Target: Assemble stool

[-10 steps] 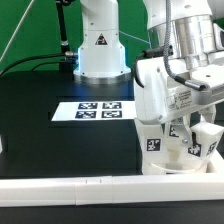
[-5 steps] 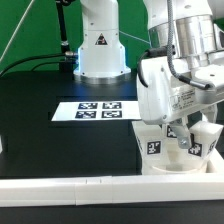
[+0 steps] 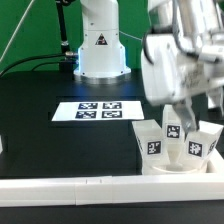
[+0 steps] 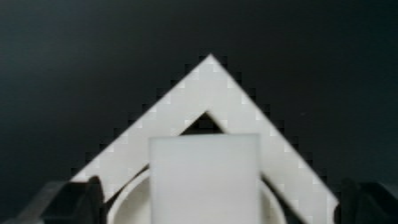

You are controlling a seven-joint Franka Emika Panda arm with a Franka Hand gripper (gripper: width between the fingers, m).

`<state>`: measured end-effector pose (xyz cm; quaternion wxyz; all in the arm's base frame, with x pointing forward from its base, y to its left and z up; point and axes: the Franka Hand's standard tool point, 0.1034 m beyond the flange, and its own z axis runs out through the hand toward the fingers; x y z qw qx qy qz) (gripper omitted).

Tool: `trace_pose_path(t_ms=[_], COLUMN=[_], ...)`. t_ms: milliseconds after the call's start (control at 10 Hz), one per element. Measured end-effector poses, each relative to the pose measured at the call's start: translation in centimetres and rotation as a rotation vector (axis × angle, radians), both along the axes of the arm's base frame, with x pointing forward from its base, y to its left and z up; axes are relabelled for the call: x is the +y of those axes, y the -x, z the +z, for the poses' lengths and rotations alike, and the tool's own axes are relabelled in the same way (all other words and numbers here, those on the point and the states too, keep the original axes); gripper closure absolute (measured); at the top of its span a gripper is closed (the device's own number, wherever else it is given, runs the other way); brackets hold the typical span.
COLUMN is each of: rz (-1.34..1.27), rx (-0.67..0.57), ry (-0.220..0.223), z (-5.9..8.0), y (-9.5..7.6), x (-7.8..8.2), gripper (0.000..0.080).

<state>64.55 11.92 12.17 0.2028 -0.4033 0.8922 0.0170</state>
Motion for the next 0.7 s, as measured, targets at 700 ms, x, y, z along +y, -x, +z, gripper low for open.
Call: trace_pose_path(t_ms=[700], rz=[0.017], rx=[-0.017], ry=[0.018], z=[-0.2], y=[1.5], x=[1.2], gripper=[0.0151])
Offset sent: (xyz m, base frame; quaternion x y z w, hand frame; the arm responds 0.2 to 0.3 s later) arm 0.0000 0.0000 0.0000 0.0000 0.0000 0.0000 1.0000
